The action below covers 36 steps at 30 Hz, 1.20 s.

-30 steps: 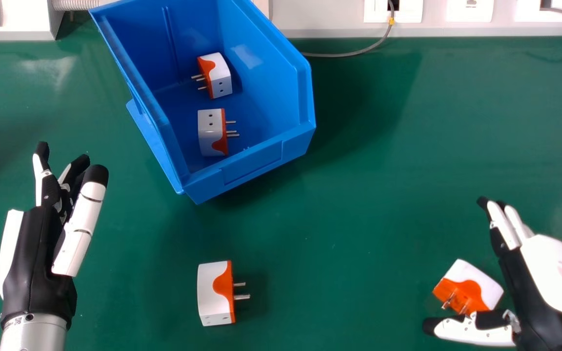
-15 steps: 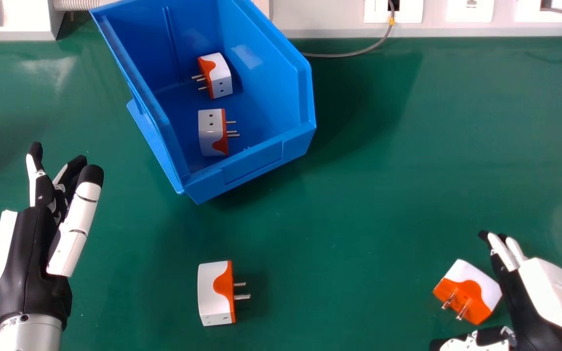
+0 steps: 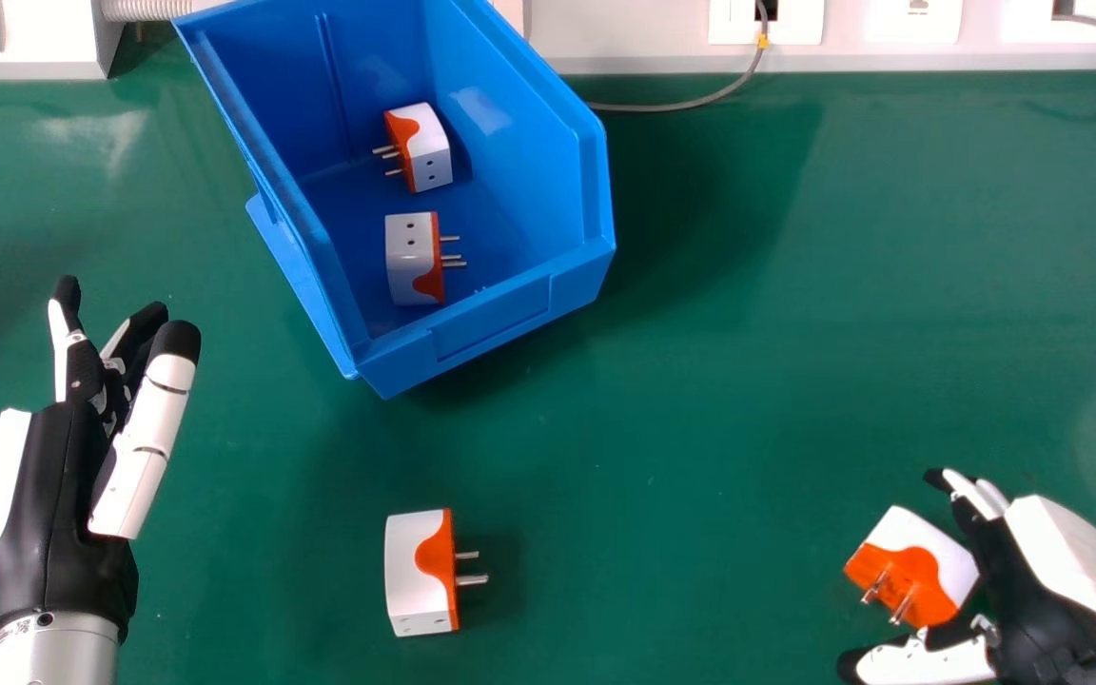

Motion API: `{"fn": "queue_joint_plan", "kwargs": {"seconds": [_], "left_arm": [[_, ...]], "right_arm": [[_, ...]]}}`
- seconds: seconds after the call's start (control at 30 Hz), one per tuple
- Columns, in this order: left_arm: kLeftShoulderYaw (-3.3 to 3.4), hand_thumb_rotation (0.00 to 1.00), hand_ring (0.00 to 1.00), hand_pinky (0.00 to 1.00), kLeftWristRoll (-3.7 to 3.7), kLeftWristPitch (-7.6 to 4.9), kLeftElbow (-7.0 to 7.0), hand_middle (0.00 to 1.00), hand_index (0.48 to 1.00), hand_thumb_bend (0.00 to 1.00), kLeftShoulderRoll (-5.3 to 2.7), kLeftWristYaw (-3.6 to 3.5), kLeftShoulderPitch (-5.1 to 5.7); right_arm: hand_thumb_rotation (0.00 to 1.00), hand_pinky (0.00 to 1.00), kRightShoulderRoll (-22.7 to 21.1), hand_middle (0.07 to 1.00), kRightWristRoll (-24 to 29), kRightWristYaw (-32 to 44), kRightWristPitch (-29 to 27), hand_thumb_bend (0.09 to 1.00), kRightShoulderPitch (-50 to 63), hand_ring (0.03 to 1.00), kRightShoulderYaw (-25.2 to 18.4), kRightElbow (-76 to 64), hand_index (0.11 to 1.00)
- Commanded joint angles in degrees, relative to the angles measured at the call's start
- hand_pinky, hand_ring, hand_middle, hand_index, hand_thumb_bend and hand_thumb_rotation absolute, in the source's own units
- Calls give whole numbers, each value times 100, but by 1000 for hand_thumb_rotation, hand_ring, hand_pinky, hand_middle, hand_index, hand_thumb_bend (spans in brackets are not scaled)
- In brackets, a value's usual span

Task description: Pick all objects and put in blue box

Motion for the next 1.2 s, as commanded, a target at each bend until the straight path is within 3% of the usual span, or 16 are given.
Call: {"fn": "queue_joint_plan", "kwargs": {"seconds": [0.0,0.3,0.5,0.83,1.17], "left_arm": [[36,779,919,851,-85,-42,-94,918,947,613,60,-5,-30],[61,777,919,852,-113,-25,-82,918,946,613,79,-36,-34],[31,776,918,847,-107,15,-167,917,945,624,60,-15,-8],[49,772,916,842,-153,35,-216,915,944,618,77,-40,23],[52,774,916,842,-185,33,-207,915,944,624,89,-42,5]], "right_arm": [[217,787,-107,953,-126,102,167,609,-176,919,11,-32,911],[267,764,-229,939,-361,489,766,611,-637,889,283,177,903],[264,763,-311,931,-335,561,907,608,-768,882,337,282,895],[237,752,-343,929,-300,610,1152,600,-907,875,427,437,886],[140,737,-382,914,-270,411,1118,578,-894,851,488,583,877]]}}
